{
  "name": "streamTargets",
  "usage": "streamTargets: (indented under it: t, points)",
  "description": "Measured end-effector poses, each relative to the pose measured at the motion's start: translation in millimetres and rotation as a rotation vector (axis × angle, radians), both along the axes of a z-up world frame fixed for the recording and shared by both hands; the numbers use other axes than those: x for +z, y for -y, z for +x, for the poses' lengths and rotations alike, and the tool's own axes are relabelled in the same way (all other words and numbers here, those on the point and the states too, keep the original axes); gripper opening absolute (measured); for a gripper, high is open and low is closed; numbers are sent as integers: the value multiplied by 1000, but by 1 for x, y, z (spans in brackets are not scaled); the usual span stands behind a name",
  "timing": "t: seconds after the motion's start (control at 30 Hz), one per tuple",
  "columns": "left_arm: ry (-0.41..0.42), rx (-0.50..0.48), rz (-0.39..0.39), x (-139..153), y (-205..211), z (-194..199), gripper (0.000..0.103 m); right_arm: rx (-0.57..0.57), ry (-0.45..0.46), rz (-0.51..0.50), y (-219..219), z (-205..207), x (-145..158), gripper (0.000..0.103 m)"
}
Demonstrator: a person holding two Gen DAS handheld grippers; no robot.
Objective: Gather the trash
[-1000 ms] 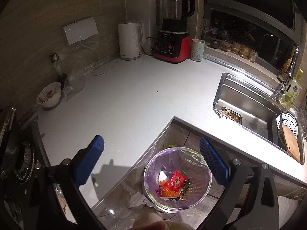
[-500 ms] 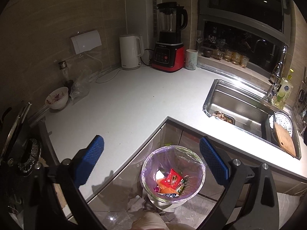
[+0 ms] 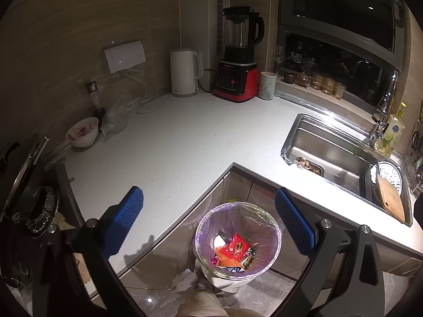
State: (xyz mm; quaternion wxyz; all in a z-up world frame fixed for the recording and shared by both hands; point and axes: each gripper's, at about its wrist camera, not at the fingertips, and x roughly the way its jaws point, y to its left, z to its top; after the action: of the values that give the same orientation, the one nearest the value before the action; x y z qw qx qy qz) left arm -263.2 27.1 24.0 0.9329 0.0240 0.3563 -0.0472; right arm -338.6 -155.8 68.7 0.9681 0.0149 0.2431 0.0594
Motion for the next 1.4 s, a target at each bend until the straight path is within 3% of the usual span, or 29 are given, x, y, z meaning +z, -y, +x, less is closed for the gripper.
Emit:
streamTargets:
  t: [1.4]
  points:
    - [-12,-24,10,-1,0,2,95,11,-25,-8,-9,5,-5,101]
